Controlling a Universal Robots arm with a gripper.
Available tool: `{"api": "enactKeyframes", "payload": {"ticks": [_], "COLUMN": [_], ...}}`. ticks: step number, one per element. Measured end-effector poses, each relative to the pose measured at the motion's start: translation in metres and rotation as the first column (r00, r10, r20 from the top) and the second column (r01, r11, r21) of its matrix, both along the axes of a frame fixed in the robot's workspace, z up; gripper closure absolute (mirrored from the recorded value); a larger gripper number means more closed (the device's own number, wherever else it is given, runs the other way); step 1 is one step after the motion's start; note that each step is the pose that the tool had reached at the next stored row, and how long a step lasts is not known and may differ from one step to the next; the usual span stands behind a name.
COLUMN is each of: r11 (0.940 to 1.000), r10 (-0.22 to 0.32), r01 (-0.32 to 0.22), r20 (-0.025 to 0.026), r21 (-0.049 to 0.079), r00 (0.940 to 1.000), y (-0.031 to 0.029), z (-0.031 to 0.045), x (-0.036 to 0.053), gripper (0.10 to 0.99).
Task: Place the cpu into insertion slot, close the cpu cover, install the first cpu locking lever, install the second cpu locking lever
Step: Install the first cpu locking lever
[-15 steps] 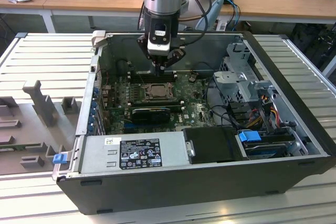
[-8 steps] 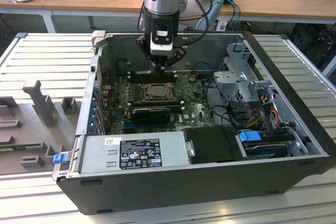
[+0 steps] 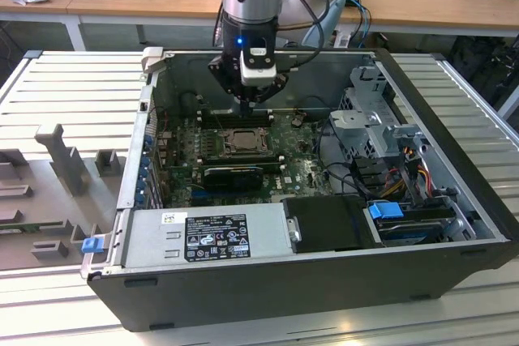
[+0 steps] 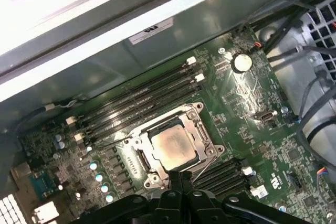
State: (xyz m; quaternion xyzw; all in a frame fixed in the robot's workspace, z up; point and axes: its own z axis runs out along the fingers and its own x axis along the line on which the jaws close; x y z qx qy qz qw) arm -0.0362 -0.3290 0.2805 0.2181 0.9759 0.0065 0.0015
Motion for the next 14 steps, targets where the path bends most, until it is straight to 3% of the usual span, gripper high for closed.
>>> {"api": "enactKeyframes", "payload": {"ticks": [7,14], "r11": [0.997,0.988], "r10": [0.078,0.154], "r01": [-0.078,-0.154], "r20": [0.0,-0.0001], "r21": [0.0,0.0], "r00": [0.997,0.988], "y": [0.0,-0.0001], "z": [0.0,0.0], "x": [0.0,0.0], "gripper": [0.98,0.98]}}
